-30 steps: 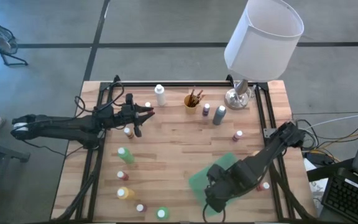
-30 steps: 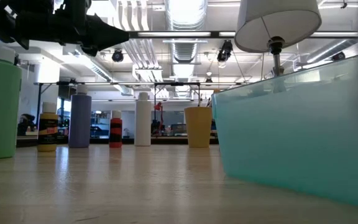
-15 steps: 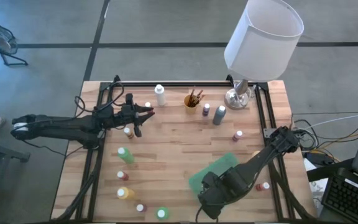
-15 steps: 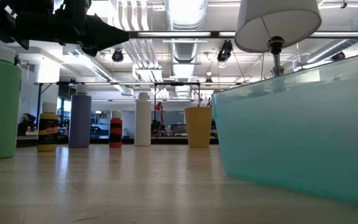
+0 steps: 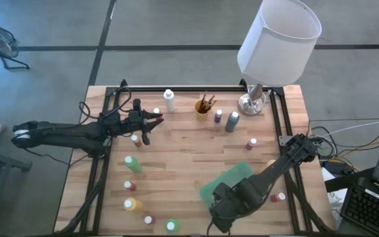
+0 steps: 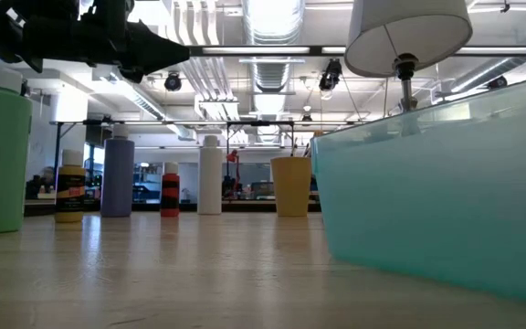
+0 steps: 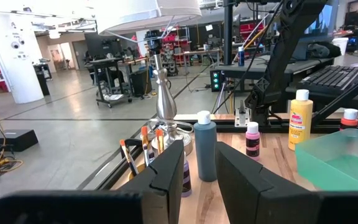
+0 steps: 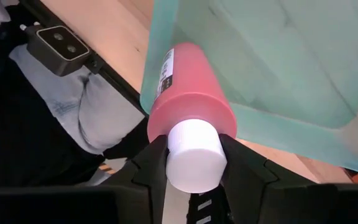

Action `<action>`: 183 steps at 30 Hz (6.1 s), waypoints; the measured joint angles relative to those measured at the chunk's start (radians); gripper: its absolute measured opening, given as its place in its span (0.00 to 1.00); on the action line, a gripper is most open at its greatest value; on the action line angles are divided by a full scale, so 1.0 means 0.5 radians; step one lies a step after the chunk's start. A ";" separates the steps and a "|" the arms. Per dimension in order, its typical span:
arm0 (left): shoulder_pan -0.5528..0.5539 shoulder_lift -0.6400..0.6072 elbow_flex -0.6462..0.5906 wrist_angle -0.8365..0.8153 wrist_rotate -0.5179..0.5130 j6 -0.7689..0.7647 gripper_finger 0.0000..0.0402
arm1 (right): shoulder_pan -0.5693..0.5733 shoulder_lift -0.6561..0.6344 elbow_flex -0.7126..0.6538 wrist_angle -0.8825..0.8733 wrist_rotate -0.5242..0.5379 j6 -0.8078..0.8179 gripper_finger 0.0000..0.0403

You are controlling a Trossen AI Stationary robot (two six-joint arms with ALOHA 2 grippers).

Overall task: Pick & Place Paint Supplies
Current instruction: Put the big pink paint bottle into the green bin, then put the orange paint bottle into the green bin

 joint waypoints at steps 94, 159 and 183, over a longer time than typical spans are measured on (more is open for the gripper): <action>0.002 -0.001 0.001 0.001 0.000 0.000 0.24 | -0.139 -0.144 0.278 -0.482 0.482 -0.600 0.49; 0.002 0.007 0.001 0.002 0.000 0.018 0.24 | 0.855 -1.099 -1.430 -0.145 0.190 1.360 0.43; 0.002 0.007 0.001 0.007 0.000 0.031 0.24 | 0.856 -1.162 -1.791 0.311 0.174 1.375 0.49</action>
